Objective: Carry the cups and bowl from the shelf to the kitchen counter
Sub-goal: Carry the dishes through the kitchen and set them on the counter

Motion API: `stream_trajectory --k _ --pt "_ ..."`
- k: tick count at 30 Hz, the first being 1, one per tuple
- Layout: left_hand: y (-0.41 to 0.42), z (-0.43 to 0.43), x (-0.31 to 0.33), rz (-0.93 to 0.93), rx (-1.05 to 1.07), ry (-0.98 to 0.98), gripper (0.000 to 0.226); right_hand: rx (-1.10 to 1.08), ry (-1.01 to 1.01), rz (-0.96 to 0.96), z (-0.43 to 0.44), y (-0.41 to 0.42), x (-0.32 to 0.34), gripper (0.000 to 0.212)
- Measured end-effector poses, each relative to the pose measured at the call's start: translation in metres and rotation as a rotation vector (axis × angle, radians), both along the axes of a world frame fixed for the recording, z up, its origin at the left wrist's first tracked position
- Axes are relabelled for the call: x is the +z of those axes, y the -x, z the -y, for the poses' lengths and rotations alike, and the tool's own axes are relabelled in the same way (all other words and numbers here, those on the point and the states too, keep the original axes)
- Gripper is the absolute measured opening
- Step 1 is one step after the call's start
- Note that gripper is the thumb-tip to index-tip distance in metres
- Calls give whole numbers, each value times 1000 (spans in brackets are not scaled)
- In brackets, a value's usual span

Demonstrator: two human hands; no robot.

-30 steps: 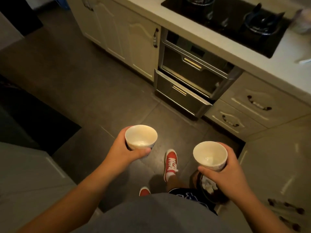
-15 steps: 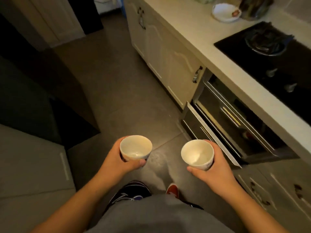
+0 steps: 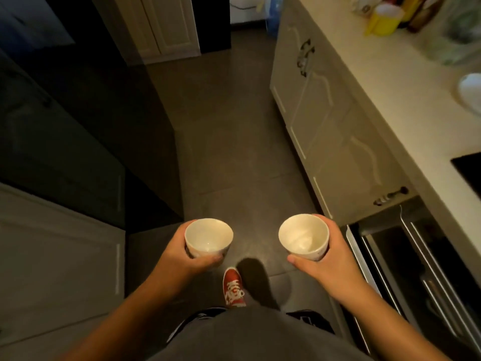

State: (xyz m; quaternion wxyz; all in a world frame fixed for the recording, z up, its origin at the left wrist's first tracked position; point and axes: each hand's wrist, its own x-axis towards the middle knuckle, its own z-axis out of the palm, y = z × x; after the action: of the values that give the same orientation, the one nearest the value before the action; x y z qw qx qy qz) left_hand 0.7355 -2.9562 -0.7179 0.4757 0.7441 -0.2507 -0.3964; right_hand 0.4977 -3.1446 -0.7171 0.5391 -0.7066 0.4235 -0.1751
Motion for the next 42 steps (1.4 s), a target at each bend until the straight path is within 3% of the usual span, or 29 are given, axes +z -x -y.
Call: stream_trajectory --k 11,19,31,42 --pt "-85 201 7 -8 -181 50 69 -143 -22 -40 132 -25 4 88" --pt "-122 337 2 5 -98 5 72 -121 -28 -47 275 -66 -4 85" --pt "-202 408 13 36 25 -49 74 131 18 -13 443 -231 -5 87" --pt "-379 533 1 -21 34 -29 75 61 -27 -25 545 -363 -12 84"
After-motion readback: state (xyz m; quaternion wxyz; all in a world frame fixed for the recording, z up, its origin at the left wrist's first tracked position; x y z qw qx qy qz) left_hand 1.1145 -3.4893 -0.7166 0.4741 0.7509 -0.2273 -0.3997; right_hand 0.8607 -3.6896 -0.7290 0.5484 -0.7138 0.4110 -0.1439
